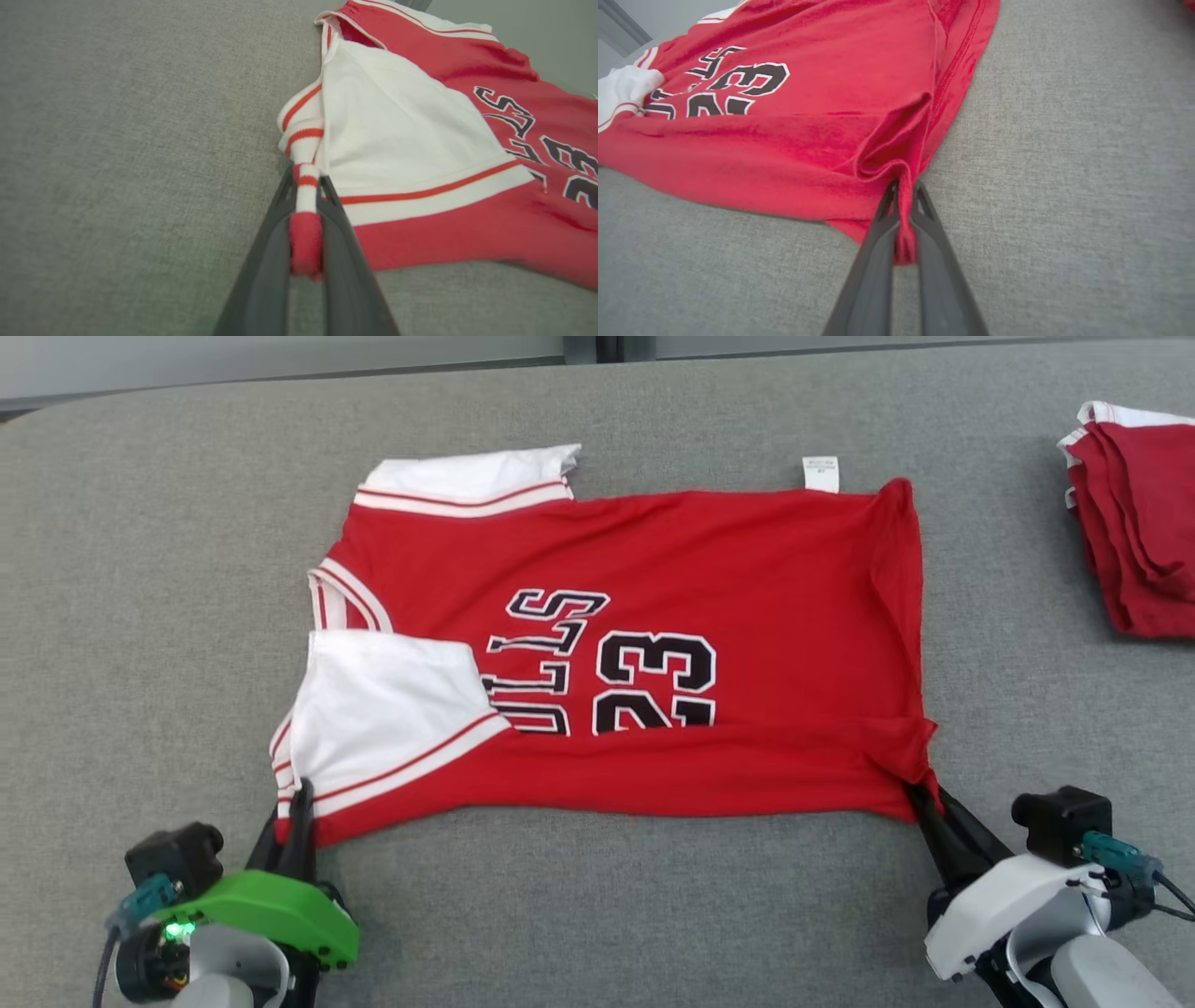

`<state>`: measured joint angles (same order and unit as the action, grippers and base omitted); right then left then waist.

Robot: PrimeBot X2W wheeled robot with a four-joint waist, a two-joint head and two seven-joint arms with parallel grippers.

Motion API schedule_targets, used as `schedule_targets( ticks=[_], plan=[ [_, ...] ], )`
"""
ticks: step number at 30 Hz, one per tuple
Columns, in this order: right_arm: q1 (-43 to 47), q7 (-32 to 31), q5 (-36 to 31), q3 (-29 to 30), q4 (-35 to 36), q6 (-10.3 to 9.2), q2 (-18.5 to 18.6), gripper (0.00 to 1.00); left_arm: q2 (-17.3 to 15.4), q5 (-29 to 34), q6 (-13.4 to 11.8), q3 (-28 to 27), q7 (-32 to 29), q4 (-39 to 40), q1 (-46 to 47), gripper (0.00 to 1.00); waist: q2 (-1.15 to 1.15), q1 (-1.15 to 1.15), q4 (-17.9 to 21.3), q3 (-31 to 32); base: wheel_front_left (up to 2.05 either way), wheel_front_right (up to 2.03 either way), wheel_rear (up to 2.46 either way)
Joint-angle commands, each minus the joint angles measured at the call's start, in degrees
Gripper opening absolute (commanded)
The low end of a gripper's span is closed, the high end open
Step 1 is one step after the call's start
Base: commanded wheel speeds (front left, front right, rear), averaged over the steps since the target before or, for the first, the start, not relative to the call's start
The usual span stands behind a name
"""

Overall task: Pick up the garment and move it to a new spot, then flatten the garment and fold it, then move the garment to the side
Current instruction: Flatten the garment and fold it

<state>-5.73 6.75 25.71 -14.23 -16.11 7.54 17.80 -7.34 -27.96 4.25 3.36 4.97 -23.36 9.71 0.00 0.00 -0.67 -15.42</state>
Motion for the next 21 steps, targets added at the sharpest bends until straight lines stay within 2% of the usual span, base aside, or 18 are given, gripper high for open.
schedule_targets(
  ticks=[1, 7, 13, 14, 15, 21],
  plan=[
    [1.83, -0.63, 1.08, -0.04, 1.01, -0.11, 1.00, 0.00, -0.13, -0.30, -0.91, -0.26, -0.79, 1.58, -2.53, 0.00, 0.00, 0.00, -1.07, 1.64, 0.00, 0.00, 0.00],
    [7.73, -2.71, 2.81, 1.92, 3.44, -0.13, 3.17, 0.00, 0.93, -1.86, -3.19, 0.18, -4.19, 8.57, -11.01, 0.00, 0.00, 0.00, -2.11, 3.77, 0.00, 0.00, 0.00],
    [10.84, -2.18, 3.12, 3.08, 3.05, -0.13, 3.17, 0.02, 1.73, -2.21, -5.00, 1.11, -6.09, 12.95, -15.82, 0.00, 0.00, 0.00, -1.81, 4.53, 0.00, 0.00, 0.00],
    [10.84, -2.17, 3.35, 3.12, 2.83, -0.13, 2.94, 0.40, 1.61, -1.63, -4.99, 1.43, -5.78, 13.25, -15.69, 0.26, 0.00, 0.00, -1.75, 4.60, 0.00, 0.00, 0.00],
    [10.68, -2.12, 3.37, 3.01, 2.53, -0.13, 2.77, 1.00, 1.68, -1.39, -4.90, 1.91, -5.70, 13.23, -15.59, 1.00, 0.00, 0.00, -1.67, 4.67, 0.00, 0.00, 0.00],
    [9.17, 1.47, -0.34, 5.63, 4.31, -0.10, 0.72, 1.00, 0.74, 4.39, -7.24, 2.69, 1.89, 15.21, -12.90, 1.00, 0.00, 0.00, -0.63, 5.25, 0.00, 0.00, 0.00]
  ],
)
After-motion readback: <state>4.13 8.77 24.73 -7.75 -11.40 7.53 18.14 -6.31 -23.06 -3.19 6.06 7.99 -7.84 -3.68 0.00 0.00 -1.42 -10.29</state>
